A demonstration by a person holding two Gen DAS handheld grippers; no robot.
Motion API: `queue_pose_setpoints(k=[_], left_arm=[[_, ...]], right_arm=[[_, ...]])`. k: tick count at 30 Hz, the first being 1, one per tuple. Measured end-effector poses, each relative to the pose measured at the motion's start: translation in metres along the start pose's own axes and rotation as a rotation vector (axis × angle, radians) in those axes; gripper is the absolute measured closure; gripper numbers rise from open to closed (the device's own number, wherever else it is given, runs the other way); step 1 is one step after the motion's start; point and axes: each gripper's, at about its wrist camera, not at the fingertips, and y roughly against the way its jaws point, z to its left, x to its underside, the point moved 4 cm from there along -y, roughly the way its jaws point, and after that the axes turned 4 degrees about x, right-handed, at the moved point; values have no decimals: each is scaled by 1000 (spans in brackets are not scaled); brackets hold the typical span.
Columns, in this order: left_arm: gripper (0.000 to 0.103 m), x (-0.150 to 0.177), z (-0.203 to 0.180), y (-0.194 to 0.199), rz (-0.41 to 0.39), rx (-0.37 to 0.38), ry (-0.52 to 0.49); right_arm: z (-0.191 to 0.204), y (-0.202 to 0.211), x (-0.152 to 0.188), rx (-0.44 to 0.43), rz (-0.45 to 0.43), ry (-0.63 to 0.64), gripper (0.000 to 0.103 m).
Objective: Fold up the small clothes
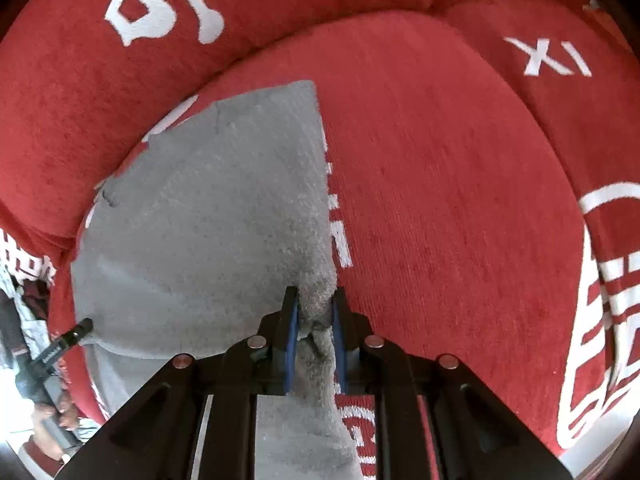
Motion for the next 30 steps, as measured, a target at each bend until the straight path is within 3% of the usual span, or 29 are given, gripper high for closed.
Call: queue_pose_setpoints(k=[3,7,15,28,30], left_arm=[[22,2,-1,4,9,-9,-6],[22,4,-5,11,25,-3,0],[22,21,-25,23,57,-11,-50],[22,55,-55,31,110,-34,-49],[0,62,-60,34,101,-19,-30]], right_arm=[[1,10,7,39,14,-5,77],[5,30,20,87,-9,28,75],[18,52,43,55,2,73,67],[48,41,62,-50,85,122,60],[48,41,65,-62,96,134,59]])
